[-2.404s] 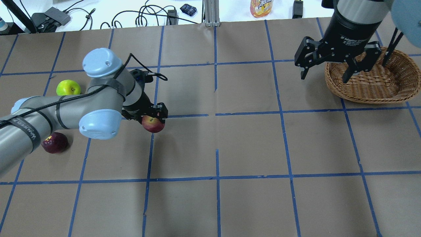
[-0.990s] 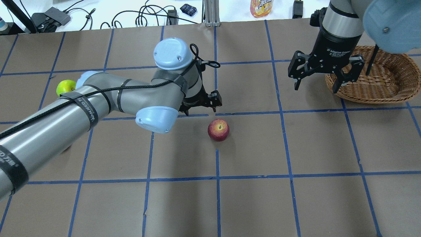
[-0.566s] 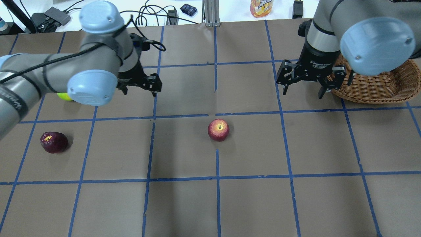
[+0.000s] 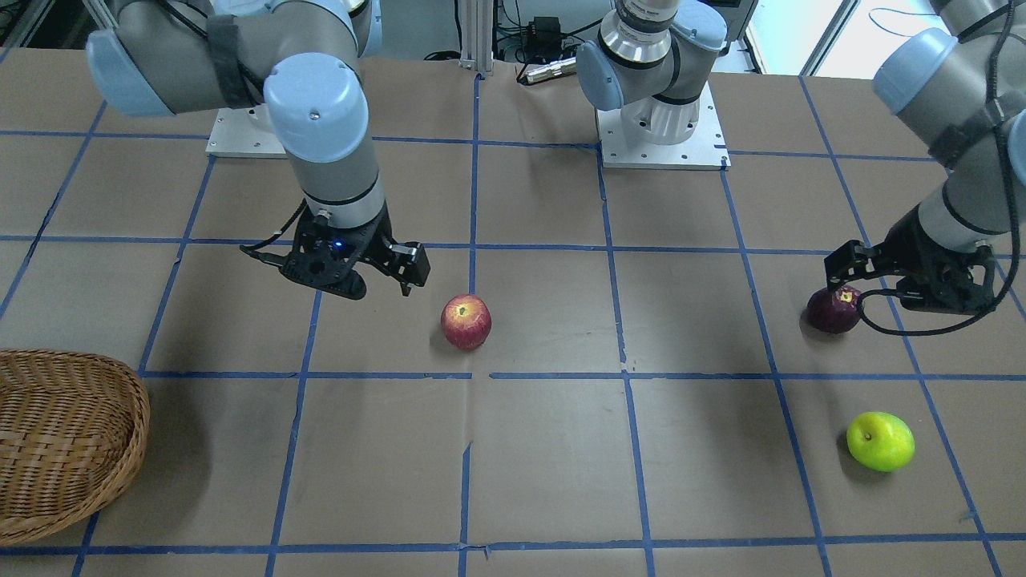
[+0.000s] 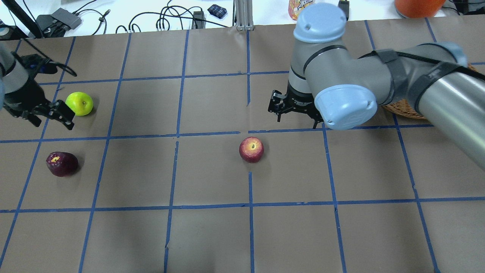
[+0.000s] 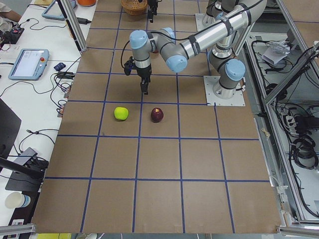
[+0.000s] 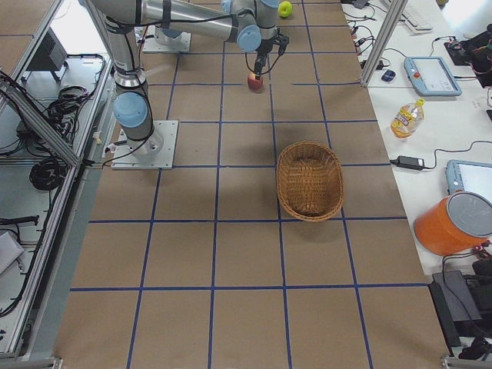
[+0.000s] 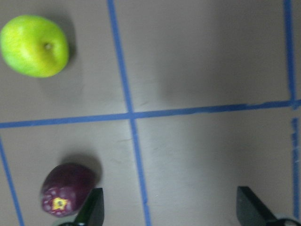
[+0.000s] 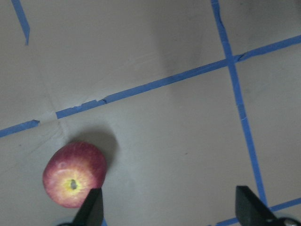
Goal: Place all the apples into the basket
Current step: 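Grasp the dark purple apple with left gripper while right grasps red-yellow apple, then carry red-yellow apple to basket with right while left carries dark apple centerward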
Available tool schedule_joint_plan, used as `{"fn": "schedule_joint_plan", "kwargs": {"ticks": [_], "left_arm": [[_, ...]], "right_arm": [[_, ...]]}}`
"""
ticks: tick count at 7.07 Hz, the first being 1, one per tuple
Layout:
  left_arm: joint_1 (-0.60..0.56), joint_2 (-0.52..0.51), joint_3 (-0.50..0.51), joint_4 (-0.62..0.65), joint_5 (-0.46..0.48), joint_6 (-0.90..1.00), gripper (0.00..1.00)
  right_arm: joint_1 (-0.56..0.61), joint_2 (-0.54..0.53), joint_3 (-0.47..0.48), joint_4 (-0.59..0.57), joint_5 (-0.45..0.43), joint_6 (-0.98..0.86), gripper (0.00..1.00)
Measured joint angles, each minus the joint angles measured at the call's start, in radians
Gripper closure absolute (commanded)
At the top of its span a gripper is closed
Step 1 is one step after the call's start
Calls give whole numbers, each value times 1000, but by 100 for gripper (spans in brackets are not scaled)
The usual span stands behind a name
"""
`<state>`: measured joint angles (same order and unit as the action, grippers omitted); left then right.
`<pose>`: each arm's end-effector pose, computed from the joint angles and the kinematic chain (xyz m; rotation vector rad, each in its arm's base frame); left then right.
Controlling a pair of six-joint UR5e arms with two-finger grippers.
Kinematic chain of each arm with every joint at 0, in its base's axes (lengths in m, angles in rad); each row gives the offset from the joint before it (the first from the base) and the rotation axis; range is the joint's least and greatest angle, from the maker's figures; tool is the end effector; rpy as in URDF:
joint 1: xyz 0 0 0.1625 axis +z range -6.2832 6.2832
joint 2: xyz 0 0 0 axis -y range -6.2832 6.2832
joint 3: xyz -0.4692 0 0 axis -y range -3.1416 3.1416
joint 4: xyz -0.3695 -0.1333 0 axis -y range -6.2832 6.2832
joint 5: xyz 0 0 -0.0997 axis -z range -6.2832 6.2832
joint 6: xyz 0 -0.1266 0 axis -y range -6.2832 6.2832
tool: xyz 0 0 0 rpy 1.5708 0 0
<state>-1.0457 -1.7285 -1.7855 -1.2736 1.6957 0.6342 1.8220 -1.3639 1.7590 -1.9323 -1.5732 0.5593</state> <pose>0.1529 -0.4983 0.3587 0.1747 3.0667 0.2019 0.2613 -0.4830 0.3496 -0.4796 -3.0888 -0.0468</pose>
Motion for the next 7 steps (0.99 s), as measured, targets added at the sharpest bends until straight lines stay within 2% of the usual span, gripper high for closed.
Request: {"fn": "schedule_joint_plan", "kwargs": {"ticks": [1, 3, 5, 7], "left_arm": [[52, -23, -25, 13, -1, 57, 0], [85, -72, -81, 92, -1, 129, 0], [91, -120, -101, 133, -2, 147, 0], [96, -171, -104, 162, -1, 151, 0]], "right_arm": [[44, 44, 1, -43, 0, 73, 0], [108, 124, 2, -124, 4, 165, 0], [139, 179, 2, -198, 13, 189, 0], [144, 207, 2, -213, 31, 187, 0]]}}
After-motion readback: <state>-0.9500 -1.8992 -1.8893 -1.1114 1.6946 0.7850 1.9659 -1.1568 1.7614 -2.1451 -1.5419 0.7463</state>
